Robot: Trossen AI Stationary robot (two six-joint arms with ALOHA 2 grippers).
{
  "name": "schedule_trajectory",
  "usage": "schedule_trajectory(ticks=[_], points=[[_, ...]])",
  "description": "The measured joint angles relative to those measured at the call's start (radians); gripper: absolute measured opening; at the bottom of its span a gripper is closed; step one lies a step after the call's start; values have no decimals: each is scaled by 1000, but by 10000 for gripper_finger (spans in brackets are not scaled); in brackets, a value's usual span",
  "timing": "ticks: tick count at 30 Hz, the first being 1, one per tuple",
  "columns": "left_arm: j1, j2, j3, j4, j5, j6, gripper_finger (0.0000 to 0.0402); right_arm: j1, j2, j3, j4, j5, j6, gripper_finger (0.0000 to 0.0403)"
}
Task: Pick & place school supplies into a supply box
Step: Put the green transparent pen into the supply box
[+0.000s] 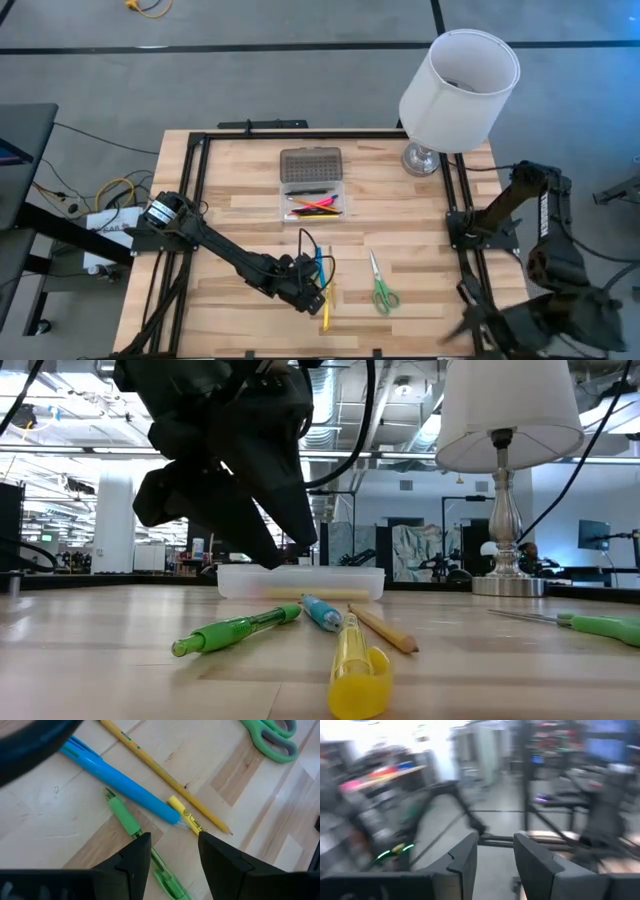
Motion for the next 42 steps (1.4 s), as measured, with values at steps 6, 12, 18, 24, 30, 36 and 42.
schedule_trajectory(ticks=[6, 12, 18, 24, 30, 36, 42], points=[[0, 0, 0, 0, -34, 1, 159, 2, -23, 0, 61, -296, -84, 120], [0, 0, 0, -1, -57, 8, 159, -41, -22, 0, 80, -796, -297, 120], [0, 0, 0, -1, -61, 10, 159, -102, -75, 0, -56, -850, -140, 120], [0, -1, 0, -1, -73, 11, 159, -215, -74, -1, -90, -801, 92, 120], [1, -1, 0, -2, -82, 15, 159, -296, -75, -1, -238, -730, -25, 120], [-3, -1, 0, -2, -82, 14, 159, -341, -138, -1, -406, -722, -86, 120], [-5, -1, 0, -2, -82, 14, 159, -378, -237, -48, -429, -722, -132, 120]])
